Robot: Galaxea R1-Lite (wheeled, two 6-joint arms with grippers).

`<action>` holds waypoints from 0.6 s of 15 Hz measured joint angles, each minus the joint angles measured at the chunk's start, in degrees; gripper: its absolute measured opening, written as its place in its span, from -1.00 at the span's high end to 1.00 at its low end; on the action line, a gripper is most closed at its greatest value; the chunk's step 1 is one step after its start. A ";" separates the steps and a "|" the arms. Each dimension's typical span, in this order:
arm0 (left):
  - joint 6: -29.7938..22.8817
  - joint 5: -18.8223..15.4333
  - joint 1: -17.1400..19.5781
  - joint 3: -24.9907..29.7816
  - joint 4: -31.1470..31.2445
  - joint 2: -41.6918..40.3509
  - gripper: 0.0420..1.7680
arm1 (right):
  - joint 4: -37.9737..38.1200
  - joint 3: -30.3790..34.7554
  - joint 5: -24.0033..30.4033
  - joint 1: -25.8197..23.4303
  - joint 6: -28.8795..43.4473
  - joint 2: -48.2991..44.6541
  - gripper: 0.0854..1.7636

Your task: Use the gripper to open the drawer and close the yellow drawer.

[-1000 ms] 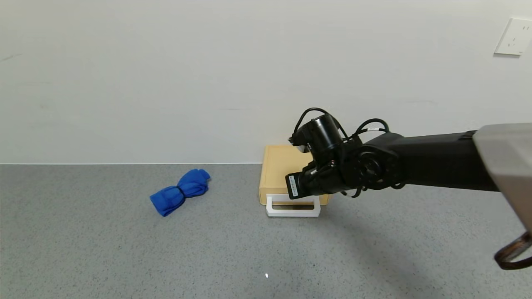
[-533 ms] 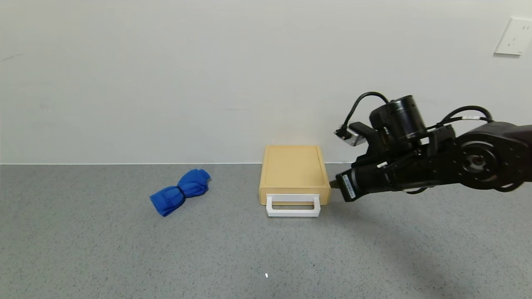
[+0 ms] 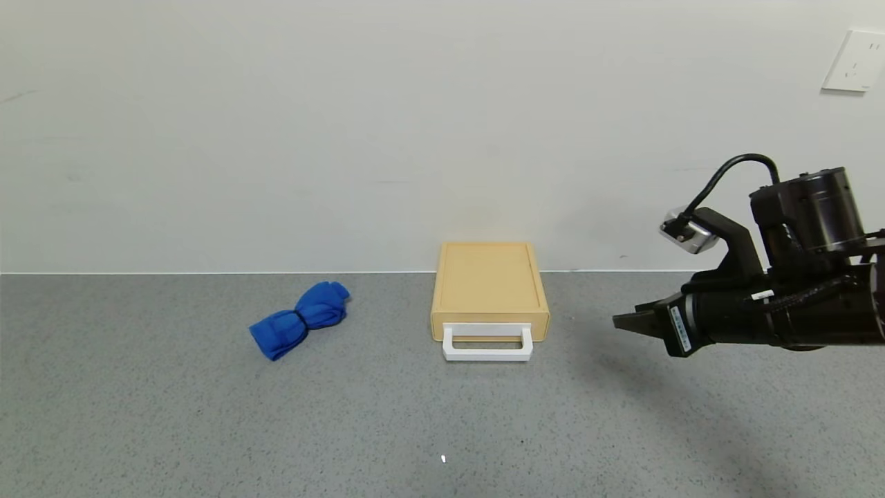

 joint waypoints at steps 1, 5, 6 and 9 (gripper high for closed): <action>-0.02 0.02 0.02 0.00 0.00 0.00 -0.97 | -1.73 2.17 -0.01 -0.57 0.05 -1.66 0.00; -0.05 0.05 0.00 0.00 0.00 0.01 -0.97 | -10.07 11.46 -0.01 -3.23 0.16 -8.98 -0.37; -0.07 0.02 0.00 0.00 0.02 0.00 -0.97 | -11.75 13.58 -0.01 -3.95 0.20 -11.15 -0.44; -0.07 0.02 0.00 0.00 0.00 0.00 -0.97 | -13.93 19.37 -0.23 -6.27 0.33 -18.86 -0.60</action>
